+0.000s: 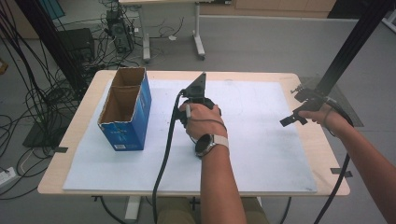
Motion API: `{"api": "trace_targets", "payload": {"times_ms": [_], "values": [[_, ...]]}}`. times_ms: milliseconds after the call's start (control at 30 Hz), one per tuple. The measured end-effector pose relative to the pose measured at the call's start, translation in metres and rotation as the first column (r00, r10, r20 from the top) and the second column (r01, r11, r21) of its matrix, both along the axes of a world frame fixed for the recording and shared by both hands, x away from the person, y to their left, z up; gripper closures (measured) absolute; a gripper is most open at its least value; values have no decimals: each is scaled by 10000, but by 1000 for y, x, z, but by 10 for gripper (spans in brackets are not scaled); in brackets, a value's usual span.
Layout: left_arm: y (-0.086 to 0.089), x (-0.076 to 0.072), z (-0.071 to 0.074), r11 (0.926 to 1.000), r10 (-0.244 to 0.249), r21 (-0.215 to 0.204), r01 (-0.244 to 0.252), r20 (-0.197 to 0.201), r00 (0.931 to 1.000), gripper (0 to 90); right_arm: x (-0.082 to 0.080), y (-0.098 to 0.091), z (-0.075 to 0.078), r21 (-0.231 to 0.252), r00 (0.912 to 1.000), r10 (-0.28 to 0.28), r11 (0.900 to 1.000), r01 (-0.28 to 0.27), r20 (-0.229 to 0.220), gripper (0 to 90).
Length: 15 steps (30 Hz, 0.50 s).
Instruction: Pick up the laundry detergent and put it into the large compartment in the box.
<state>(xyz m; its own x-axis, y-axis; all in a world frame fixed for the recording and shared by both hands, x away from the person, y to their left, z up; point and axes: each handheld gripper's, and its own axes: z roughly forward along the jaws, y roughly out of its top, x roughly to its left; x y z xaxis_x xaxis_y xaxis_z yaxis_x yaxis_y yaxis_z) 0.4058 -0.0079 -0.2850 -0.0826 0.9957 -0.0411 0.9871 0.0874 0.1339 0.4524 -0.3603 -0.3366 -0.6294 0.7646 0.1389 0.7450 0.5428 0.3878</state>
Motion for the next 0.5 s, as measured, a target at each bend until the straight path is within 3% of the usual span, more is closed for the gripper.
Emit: {"api": "trace_targets", "payload": {"times_ms": [233, 500], "values": [[0, 2, 0, 9998, -100, -190, 97, -165, 9998, 241, 0, -1, -1, 2, 10000, -40, 10000, 40, -31, 78], [-5, 5, -2, 9991, -274, -347, 260, -404, 9988, 363, 0, -3, -2, -3, 10000, -50, 10000, 50, -38, 77]]}}
